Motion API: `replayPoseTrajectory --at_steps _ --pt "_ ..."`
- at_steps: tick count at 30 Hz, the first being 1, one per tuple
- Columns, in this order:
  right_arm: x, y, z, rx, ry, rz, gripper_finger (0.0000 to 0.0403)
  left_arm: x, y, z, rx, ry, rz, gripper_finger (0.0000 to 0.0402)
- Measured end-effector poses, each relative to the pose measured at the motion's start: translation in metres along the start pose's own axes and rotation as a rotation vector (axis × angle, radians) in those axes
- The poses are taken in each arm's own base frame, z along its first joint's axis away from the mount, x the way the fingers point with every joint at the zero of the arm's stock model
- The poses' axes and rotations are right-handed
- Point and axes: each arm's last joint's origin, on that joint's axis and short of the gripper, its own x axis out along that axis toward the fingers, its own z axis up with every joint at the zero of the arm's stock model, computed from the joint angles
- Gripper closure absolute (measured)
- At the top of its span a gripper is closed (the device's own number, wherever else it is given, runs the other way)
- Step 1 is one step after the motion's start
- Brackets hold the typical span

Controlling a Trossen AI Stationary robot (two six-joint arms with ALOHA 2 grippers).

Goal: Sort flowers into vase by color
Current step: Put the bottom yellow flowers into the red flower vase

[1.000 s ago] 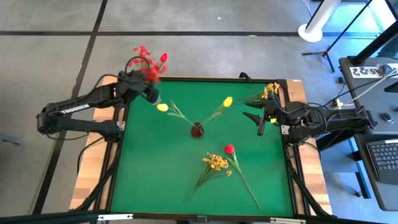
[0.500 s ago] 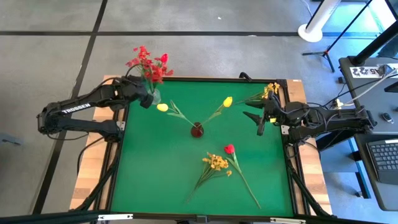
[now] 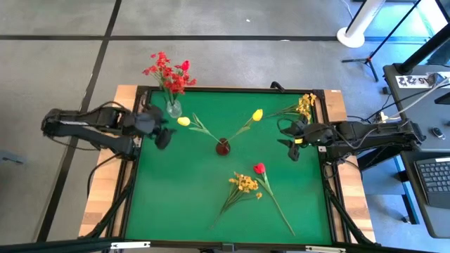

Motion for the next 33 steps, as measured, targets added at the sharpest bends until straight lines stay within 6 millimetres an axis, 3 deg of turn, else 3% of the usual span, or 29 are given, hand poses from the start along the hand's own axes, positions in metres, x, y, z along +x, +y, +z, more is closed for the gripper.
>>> replayPoseTrajectory --at_steps 5,11,19,26,33 --pt "0.007 0.002 -0.001 -0.012 0.03 -0.024 0.0214 0.005 -0.045 -0.016 0.117 0.033 -0.176 0.0138" --pt "0.009 0.003 0.0 -0.012 0.032 -0.026 0.0214 0.019 -0.087 -0.04 0.159 0.045 -0.199 0.0138" --pt "0.009 0.002 0.001 -0.008 0.012 -0.049 0.0214 0.083 -0.164 -0.08 0.308 0.045 -0.36 0.0138" --pt "0.009 0.001 0.002 -0.007 -0.004 -0.085 0.0214 0.138 -0.183 -0.104 0.221 0.131 -0.392 0.0138" --pt "0.009 0.0 0.003 0.004 -0.016 -0.13 0.0214 0.171 -0.201 -0.121 0.129 0.172 -0.548 0.0138"
